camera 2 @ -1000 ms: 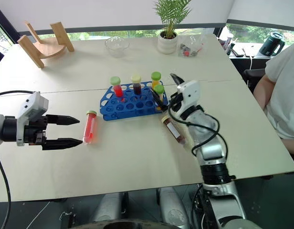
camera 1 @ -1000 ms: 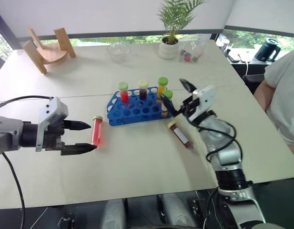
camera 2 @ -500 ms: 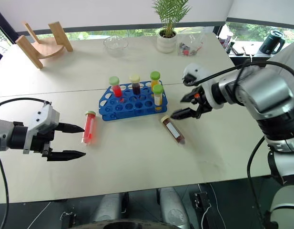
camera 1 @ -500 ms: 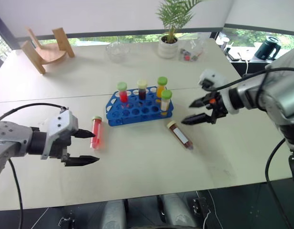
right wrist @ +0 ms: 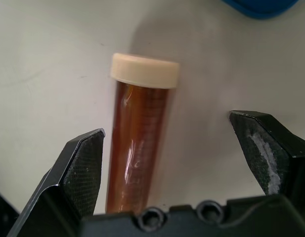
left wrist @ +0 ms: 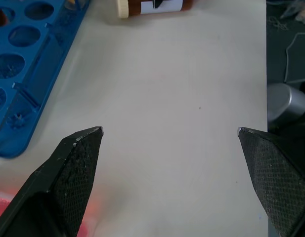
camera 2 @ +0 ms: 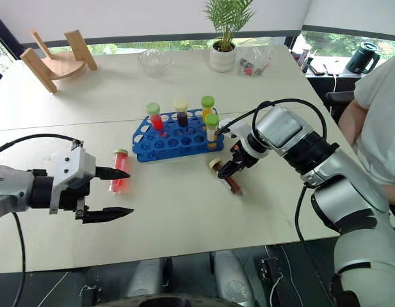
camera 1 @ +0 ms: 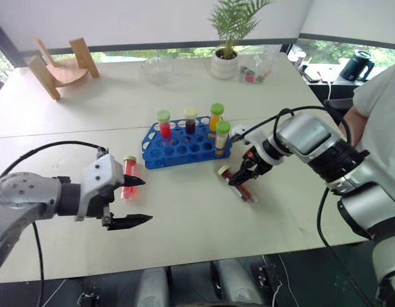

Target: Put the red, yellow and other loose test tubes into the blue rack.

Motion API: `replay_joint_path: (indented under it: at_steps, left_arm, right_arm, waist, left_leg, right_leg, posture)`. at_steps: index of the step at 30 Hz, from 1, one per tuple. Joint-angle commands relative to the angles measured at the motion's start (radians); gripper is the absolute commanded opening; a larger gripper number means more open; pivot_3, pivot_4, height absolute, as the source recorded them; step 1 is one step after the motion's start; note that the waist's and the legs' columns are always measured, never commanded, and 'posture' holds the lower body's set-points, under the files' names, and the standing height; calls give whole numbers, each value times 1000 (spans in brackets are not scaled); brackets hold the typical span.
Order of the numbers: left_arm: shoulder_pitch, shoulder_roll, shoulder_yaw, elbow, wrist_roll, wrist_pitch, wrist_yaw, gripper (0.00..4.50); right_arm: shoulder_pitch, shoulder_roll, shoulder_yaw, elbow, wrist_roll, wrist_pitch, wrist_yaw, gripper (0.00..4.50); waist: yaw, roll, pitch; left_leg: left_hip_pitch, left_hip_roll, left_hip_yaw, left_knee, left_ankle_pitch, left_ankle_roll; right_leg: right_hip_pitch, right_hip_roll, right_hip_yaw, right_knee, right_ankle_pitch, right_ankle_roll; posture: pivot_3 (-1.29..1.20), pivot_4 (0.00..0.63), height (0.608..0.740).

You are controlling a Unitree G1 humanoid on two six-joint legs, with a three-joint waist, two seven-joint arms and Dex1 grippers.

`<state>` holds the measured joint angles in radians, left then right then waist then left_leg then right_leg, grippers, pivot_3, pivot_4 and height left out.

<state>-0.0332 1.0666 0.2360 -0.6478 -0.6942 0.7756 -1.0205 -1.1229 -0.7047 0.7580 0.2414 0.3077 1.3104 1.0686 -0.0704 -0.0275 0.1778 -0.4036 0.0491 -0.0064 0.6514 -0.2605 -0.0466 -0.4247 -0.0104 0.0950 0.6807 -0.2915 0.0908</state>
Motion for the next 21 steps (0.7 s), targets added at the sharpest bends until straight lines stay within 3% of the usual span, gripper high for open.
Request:
replay_joint_path:
  at_steps: [1, 6, 13, 18, 21]
  left_arm:
    - [2, -24, -20, -19, 7, -12, 33, 4500]
    - [-40, -60, -69, -10, 16, -16, 63, 4500]
    - [-30, -53, -63, 29, 29, -34, 48, 4500]
    - [4, -27, 16, 103, 17, -35, 2, 4500]
    - [-6, -11, 70, 174, -6, -14, -31, 4500]
  right_arm:
    - [82, -14, 52, -9, -71, -2, -58, 3541]
    - [200, -88, 74, -186, -110, -38, -58, 974]
    - [222, -151, -9, -164, -158, -182, 4, 872]
    - [213, -13, -426, -318, 50, -301, -1, 872]
    - [284, 176, -723, -493, 197, -346, -168, 872]
  waist:
    - [3, -3, -2]
    - [25, -5, -4]
    - [38, -9, -7]
    - [28, -6, -3]
    - [14, -2, 0]
  left_leg:
    - [2, 0, 0, 1, 0, 0]
    - [14, 0, -2, -2, 0, 0]
    - [13, -1, -1, -3, -1, 1]
    - [12, -1, 0, -3, -1, 1]
    - [10, 1, 0, -5, -1, 2]
  right_leg:
    - [2, 0, 0, 0, 0, -1]
    - [17, 0, -1, -8, -3, -4]
    - [22, -3, -2, -18, -3, -3]
    - [19, -3, -1, -17, -2, -2]
    - [14, 1, -1, -13, 1, 3]
  posture:
    - [0, 150, 740]
    - [0, 150, 740]
    - [0, 150, 740]
    - [0, 150, 740]
    - [0, 150, 740]
